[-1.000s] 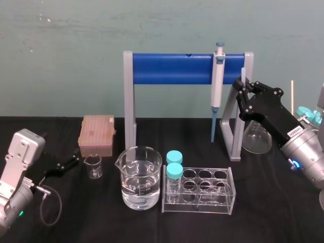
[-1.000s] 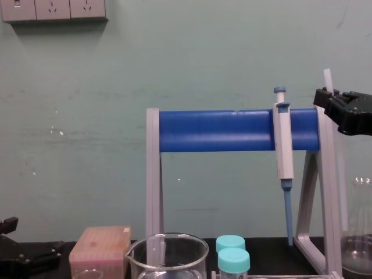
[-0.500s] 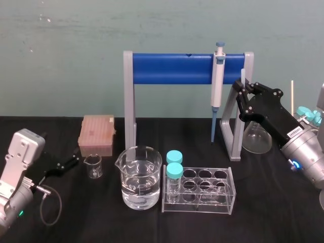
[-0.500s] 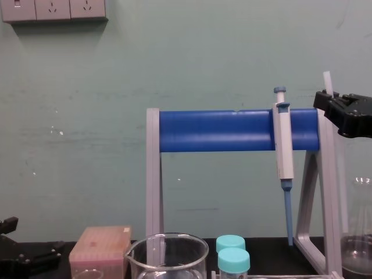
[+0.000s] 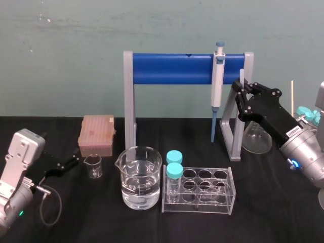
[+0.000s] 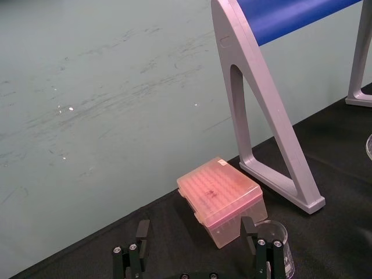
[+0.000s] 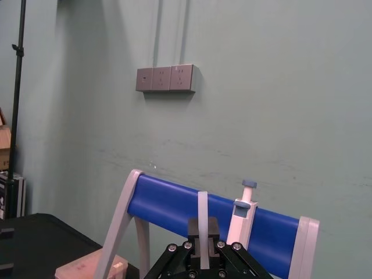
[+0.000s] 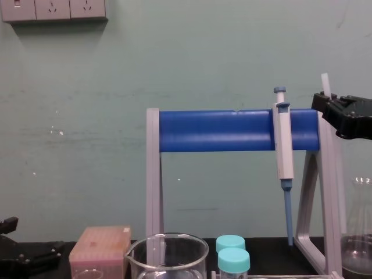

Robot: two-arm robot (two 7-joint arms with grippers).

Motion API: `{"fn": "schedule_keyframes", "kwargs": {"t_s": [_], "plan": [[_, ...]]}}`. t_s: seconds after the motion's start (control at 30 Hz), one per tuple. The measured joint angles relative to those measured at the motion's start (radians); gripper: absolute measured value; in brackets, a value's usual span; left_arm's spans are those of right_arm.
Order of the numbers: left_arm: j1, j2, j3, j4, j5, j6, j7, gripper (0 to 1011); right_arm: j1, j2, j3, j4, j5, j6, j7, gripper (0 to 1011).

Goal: Pick up the stirring rod with one hand, then place it down.

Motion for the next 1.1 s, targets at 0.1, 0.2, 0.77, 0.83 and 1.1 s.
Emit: {"fn": "schedule_keyframes", "kwargs": {"t_s": [0.1,0.2,0.77,0.83,1.1], "plan": [[0.0,0.0,0.0,0.0,0.0,0.0,0.0,1000,0.003,0.0,-0.002,0.004,0.0,0.0,0.001,69],[0.0,0.0,0.0,0.0,0.0,0.0,0.0,1000,0.004,0.0,-0.003,0.005,0.0,0.001,0.001,69],[0.0,0.0,0.0,0.0,0.0,0.0,0.0,1000,0.005,0.024,-0.018,0.004,0.162,0.059,0.154,69],[0.0,0.0,0.0,0.0,0.0,0.0,0.0,1000,0.002,0.033,-0.024,0.004,0.192,0.062,0.195,69],[0.0,0.0,0.0,0.0,0.0,0.0,0.0,1000,-0.017,0.062,-0.054,0.036,0.274,0.061,0.308,69]]}}
